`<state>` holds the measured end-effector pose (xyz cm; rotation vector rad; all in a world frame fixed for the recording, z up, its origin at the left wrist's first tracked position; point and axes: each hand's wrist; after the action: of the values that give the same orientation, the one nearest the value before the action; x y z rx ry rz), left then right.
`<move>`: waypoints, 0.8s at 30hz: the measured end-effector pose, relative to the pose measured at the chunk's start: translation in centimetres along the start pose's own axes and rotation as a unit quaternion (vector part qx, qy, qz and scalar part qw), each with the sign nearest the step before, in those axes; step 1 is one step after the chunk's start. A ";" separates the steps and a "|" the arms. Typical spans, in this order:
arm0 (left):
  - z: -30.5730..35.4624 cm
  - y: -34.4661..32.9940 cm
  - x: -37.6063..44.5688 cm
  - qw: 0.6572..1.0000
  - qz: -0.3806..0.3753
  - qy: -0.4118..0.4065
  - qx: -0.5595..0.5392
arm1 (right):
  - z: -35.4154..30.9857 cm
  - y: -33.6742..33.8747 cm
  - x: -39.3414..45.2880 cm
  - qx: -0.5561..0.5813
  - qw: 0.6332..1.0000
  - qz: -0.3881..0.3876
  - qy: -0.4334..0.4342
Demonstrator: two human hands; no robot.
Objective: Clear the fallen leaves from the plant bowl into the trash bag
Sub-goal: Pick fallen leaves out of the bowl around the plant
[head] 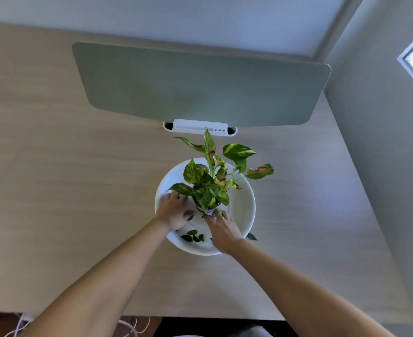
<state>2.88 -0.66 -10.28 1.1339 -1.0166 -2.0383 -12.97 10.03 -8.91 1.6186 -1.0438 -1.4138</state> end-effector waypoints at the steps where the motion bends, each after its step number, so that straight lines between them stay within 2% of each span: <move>1: 0.2 -0.4 -0.8 1.000 0.016 -0.001 0.009 | 0.0 0.0 0.0 0.006 1.000 -0.005 0.003; 5: 1.1 -1.2 -3.5 0.999 0.028 -0.014 -0.007 | 0.5 0.6 -0.4 0.054 0.998 -0.027 0.013; 9: 1.8 -0.6 -3.2 0.997 0.040 -0.015 -0.060 | 1.0 1.1 -0.6 0.093 0.993 0.017 -0.072; 12: 1.4 -0.6 -1.8 0.999 0.041 -0.025 -0.022 | 0.7 0.7 -0.9 0.077 0.993 -0.009 -0.087; 17: 1.8 -1.1 -1.5 0.999 0.013 -0.016 -0.024 | -0.4 -0.6 -1.2 0.067 0.996 -0.017 -0.063; 20: 1.2 -0.6 -1.7 1.000 -0.004 -0.025 -0.008 | -0.3 -0.4 -1.1 0.099 0.994 -0.029 -0.023; 24: 0.5 1.2 -2.7 0.994 -0.044 0.000 0.102 | 0.6 0.6 -1.7 0.111 0.993 -0.017 -0.035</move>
<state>3.83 0.96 -7.98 1.3034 -1.2162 -2.0390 -13.75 11.33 -7.73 1.7614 -1.2569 -1.4265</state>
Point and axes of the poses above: each hand's wrist, its own x-axis towards the middle knuckle, its own y-axis out of the back of the hand, z = x × y, and after that the axes turned 4 degrees about -x, right-handed
